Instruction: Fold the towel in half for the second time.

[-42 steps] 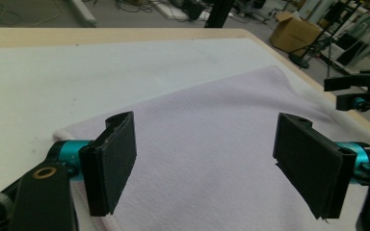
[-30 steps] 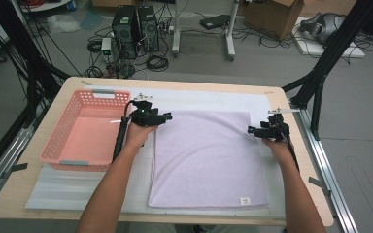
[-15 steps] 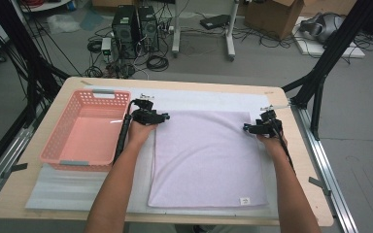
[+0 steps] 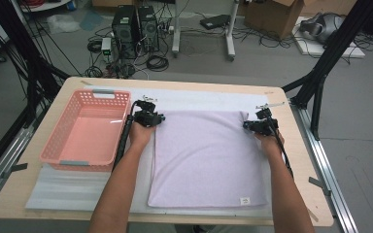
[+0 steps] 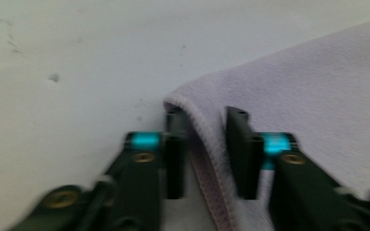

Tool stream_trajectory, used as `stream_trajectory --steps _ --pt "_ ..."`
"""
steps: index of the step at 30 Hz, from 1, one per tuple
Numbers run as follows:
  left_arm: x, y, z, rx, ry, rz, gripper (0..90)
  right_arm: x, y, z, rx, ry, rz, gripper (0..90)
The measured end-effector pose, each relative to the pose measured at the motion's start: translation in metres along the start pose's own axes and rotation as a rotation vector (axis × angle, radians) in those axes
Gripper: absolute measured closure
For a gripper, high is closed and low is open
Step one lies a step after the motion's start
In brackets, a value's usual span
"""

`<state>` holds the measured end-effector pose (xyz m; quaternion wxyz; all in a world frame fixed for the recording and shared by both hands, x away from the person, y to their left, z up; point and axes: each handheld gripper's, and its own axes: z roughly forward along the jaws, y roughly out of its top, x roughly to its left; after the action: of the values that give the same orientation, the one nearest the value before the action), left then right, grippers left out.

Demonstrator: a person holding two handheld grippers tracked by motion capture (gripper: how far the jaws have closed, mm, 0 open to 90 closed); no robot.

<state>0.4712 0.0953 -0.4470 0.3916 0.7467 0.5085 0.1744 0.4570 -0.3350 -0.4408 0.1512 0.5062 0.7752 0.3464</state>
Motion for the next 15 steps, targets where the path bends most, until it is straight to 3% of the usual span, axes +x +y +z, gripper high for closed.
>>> stream_trajectory --steps 4,5,7,9,11,15 --pt "0.0 0.003 -0.002 0.011 0.012 -0.017 86.3 0.002 0.001 -0.002 0.006 -0.023 -0.03 84.8" --pt "0.0 0.004 -0.004 -0.007 0.013 -0.045 86.4 0.002 0.002 -0.003 0.01 -0.045 -0.049 85.1" --pt "0.002 0.009 -0.01 -0.058 -0.013 -0.092 86.5 -0.003 0.003 -0.01 -0.018 -0.048 -0.039 86.0" --pt "0.0 0.014 -0.016 -0.108 -0.019 -0.084 86.6 -0.007 0.005 -0.018 -0.049 -0.05 -0.019 86.0" --pt "0.0 0.016 -0.021 -0.137 -0.037 -0.101 86.6 -0.009 0.005 -0.022 -0.069 -0.052 -0.006 86.1" --pt "0.0 0.016 -0.023 -0.127 -0.042 -0.092 86.6 -0.008 0.005 -0.026 -0.084 -0.036 0.014 86.0"
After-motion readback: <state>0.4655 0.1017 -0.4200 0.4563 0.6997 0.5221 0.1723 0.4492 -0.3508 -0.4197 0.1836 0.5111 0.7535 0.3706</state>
